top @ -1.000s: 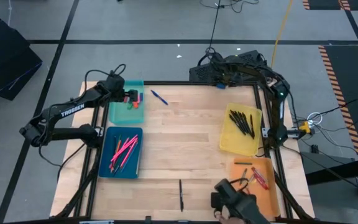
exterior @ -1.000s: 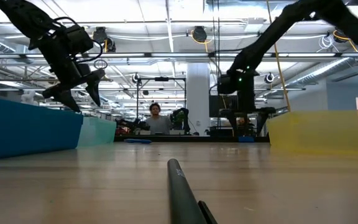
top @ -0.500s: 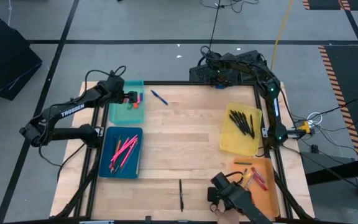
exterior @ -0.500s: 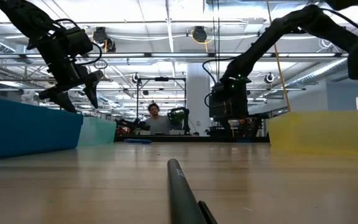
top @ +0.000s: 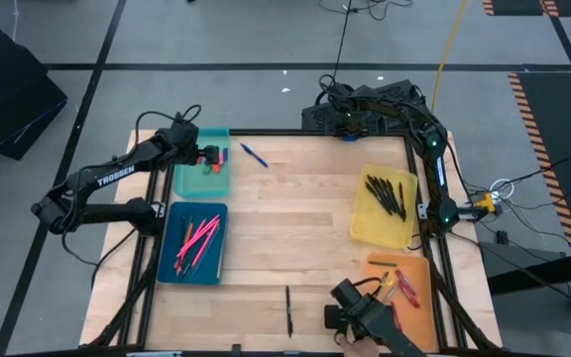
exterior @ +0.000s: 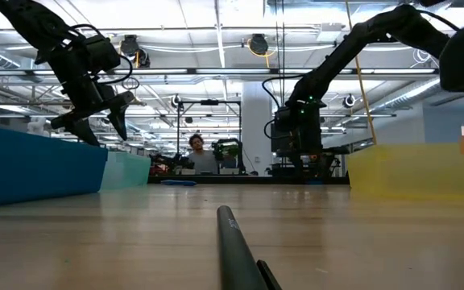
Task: Sort crayons/erasers/pens/pencils in bins
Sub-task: Put the blue eraser into the light blue bin
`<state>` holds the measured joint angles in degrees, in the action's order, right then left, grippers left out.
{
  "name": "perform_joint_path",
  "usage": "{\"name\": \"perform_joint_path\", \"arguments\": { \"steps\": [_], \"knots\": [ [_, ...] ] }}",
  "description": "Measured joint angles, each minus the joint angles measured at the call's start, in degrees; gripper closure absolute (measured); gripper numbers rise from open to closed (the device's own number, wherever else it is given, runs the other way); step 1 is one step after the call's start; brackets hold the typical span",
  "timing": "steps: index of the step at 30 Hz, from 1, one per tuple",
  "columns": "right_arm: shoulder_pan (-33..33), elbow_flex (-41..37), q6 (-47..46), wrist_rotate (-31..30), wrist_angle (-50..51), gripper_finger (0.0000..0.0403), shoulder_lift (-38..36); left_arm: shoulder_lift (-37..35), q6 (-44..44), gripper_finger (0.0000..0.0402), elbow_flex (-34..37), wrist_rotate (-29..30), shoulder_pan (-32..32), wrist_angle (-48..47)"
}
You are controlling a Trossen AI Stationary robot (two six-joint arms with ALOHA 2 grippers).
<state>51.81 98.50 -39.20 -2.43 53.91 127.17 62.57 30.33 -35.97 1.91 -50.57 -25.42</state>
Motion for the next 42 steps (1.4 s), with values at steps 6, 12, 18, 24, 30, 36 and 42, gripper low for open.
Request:
{"name": "perform_joint_path", "arguments": {
  "steps": [6, 12, 18, 24, 30, 36, 42],
  "knots": [
    [-1.95, -0.14, 3.72, -0.61, 0.16, 0.0198, -0.54, 0.0, -0.04, 0.0053, 0.0, 0.02, 0.02, -0.02],
    [-2.74, -0.35, 6.52, -1.23, 0.47, 0.02, -1.86, 0.0, -0.04, 0.0053, 0.0, -0.22, 0.0, -0.02],
    [-3.47, -0.31, 7.68, -1.77, 0.47, 0.02, -4.07, 0.0, -0.04, 0.0053, 0.0, -0.39, 0.0, -0.02],
    [-6.08, -0.31, 9.52, -1.96, 0.38, 0.02, -8.04, 0.0, 0.02, 0.0053, 0.0, -1.32, 0.0, -0.02],
    [-11.15, -0.22, 16.03, -2.01, -1.31, 0.02, -14.02, 0.0, -3.57, 0.0053, 0.0, -12.76, 0.06, 0.66],
    [-21.26, -0.2, 33.33, -1.85, -6.88, 0.02, -21.88, 0.0, -2.35, 0.0053, 0.0, -35.23, 1.02, 3.52],
    [-33.5, -0.13, 48.78, -2.36, -16.21, 0.02, -27.18, 0.0, 21.52, 0.0053, 0.02, -48.05, 3.48, 16.73]
  ]
}}
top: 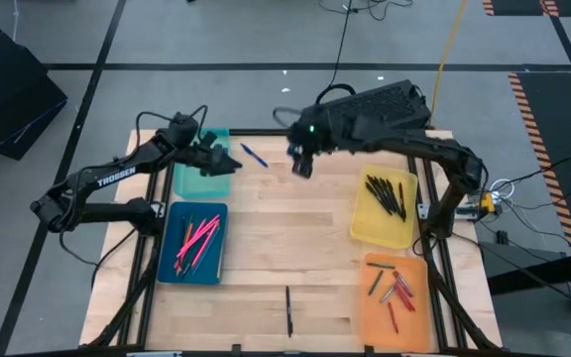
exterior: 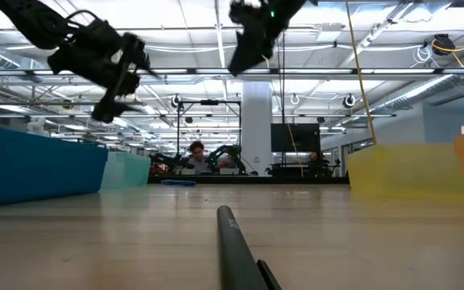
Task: Sort crayons/erasers/pens/pencils in bins
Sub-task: Put the blue eraser into the light blue bin
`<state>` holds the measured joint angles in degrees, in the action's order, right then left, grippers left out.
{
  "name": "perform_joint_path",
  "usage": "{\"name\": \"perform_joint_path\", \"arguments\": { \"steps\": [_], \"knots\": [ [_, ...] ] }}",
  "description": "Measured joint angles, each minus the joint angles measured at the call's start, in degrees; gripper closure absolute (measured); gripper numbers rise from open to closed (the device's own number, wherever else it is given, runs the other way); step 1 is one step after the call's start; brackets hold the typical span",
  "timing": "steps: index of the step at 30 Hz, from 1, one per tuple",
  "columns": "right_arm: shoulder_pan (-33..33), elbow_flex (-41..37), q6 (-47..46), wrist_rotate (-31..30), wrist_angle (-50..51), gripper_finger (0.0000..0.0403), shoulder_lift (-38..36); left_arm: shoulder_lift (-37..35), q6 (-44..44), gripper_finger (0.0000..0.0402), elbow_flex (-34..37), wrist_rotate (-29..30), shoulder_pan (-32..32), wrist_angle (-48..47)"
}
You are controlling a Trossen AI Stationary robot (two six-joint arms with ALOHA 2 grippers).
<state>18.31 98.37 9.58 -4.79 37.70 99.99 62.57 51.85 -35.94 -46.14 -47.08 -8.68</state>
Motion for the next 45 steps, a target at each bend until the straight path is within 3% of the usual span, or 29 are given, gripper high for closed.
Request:
{"name": "perform_joint_path", "arguments": {
  "steps": [5, 10, 21, 26, 33, 40, 45],
  "knots": [
    [-6.7, 0.02, 4.67, -7.21, -2.45, 0.021, 0.8, 0.0, 15.99, 0.0053, 0.0, 1.86, 4.47, 20.89],
    [-8.9, 0.02, 1.97, -7.54, -3.25, 0.0229, 1.95, -0.02, 22.37, 0.0053, 0.0, 7.46, 8.98, 30.19],
    [-9.84, 0.02, 2.08, -7.39, -3.77, 0.0243, 1.96, 4.61, 22.86, 0.0053, 0.0, 20.02, 20.37, 31.29],
    [-9.85, 0.02, 2.34, -7.14, -4.2, 0.0243, 1.96, 9.46, 26.1, 0.0053, -0.21, 21.26, 23.3, 39.35],
    [-10.54, 0.02, 3.57, -6.98, -4.05, 0.0243, 1.96, 15.93, 24.57, 0.0053, -5.31, 22.72, 23.97, 39.56],
    [-10.82, 0.0, 2.47, -7.09, -2.39, 0.0243, 1.96, 19.19, 17.31, 0.0055, -11.19, 22.41, 24.22, 30.93],
    [-10.45, 0.0, 0.24, -7.09, -0.59, 0.0243, 1.96, 19.67, 13.5, 0.0103, -13.2, 23.04, 24.45, 26.51]
  ]
}}
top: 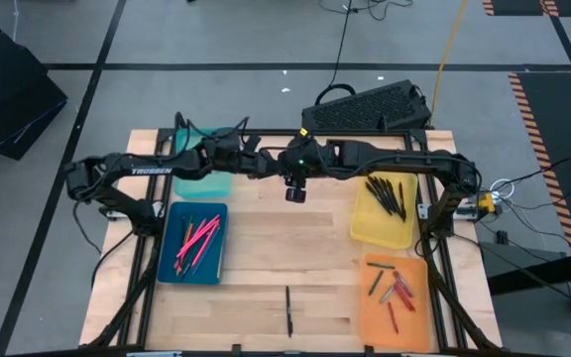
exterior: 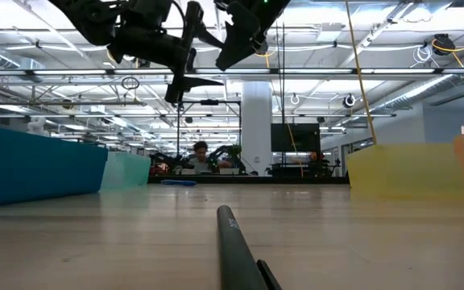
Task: Sort crayons/erasers/pens/pencils in bins
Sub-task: Put the blue eraser into the light blue bin
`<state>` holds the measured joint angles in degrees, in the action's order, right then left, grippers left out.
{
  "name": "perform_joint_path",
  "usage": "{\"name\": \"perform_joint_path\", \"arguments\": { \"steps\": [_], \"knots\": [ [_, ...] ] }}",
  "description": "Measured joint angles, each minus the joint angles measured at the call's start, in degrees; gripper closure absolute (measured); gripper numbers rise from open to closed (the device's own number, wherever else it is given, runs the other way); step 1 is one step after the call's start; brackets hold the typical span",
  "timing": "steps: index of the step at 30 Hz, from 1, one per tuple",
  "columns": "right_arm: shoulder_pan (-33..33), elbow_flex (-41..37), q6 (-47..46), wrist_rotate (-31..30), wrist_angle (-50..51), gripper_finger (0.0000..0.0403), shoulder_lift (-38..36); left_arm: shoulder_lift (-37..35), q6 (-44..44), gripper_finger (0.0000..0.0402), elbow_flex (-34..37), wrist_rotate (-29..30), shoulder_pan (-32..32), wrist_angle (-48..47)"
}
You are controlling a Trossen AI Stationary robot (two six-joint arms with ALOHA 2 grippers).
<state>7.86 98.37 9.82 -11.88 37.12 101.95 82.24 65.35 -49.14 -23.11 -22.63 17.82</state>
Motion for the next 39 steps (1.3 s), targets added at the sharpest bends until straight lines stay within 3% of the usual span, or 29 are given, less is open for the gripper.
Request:
{"name": "perform_joint_path", "arguments": {
  "steps": [10, 14, 23, 31, 35, 39],
  "knots": [
    [-0.04, -0.09, 0.34, -0.06, 0.33, 0.0243, 0.04, -0.09, -2.8, 0.0287, -0.11, 3.59, 0.38, 1.18],
    [-0.04, -0.09, 0.26, -0.82, 0.46, 0.0243, 0.03, -0.09, -2.97, 0.0338, -0.09, 4.68, 0.95, 1.93],
    [-0.02, -0.13, -1.84, -0.26, -0.1, 0.0237, 0.0, -0.11, -5.22, 0.0353, -0.07, 5.14, 0.95, 0.68],
    [-1.47, -0.05, -3.34, 0.37, 0.99, 0.0175, -1.33, -0.64, -8.83, 0.0384, -0.07, 6.92, -2.56, -2.38],
    [-2.67, 0.04, -4.49, 0.93, 4.13, 0.0149, -2.27, -2.61, -12.57, 0.0387, -0.07, 9.66, -5.59, -8.42],
    [-2.72, 0.02, -7.12, -0.04, 9.06, 0.0139, -3.07, -6.64, -20.16, 0.0382, -0.04, 16.22, -9.17, -22.97]
  ]
}}
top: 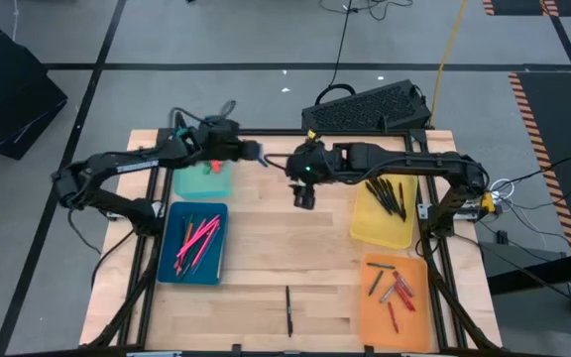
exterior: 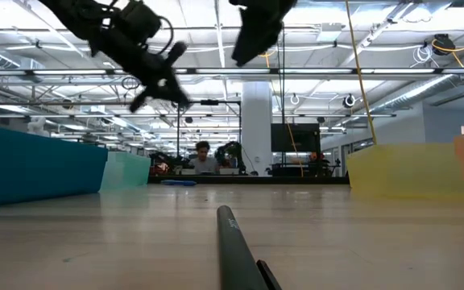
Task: Sort crayons/erasers/pens/pencils in bins
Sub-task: Put the blue eraser into the light blue bin
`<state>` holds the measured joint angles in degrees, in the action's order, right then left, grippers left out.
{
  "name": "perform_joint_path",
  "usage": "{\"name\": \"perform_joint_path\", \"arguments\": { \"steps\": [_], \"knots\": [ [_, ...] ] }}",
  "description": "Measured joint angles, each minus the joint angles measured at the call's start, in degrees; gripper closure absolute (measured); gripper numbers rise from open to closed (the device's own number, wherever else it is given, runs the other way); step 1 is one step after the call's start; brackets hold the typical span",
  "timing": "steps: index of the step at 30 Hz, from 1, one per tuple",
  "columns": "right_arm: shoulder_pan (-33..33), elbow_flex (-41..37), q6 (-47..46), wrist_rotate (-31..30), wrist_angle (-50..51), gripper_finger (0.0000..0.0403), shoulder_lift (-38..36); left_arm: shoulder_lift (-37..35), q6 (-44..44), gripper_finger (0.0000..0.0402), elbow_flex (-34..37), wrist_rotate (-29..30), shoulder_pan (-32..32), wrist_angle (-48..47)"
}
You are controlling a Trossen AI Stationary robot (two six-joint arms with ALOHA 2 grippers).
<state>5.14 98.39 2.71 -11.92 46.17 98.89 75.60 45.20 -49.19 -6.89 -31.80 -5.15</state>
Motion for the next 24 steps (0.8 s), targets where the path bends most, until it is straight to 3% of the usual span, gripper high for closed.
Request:
{"name": "perform_joint_path", "arguments": {
  "steps": [5, 9, 16, 24],
  "knots": [
    [-0.13, -0.02, -3.95, 0.18, 5.7, 0.0138, -0.15, -5.35, -8.34, 0.0387, -1.42, 12.28, -5.09, -26.43],
    [0.08, -0.04, -3.68, -0.03, 4.2, 0.0138, -0.15, -4.08, -11.92, 0.0383, -2.44, 13.68, -11.09, -42.1],
    [2.85, 0.02, -4.73, -0.02, -2.45, 0.0138, 1.27, 4.88, -16.39, 0.0375, -1.39, 14.54, -16.43, -41.73],
    [5.5, 0.0, -12.39, 0.04, -11.17, 0.0138, 10.39, 10.45, -19.82, 0.0343, -1.4, 14.39, -17.09, -37.77]
  ]
}}
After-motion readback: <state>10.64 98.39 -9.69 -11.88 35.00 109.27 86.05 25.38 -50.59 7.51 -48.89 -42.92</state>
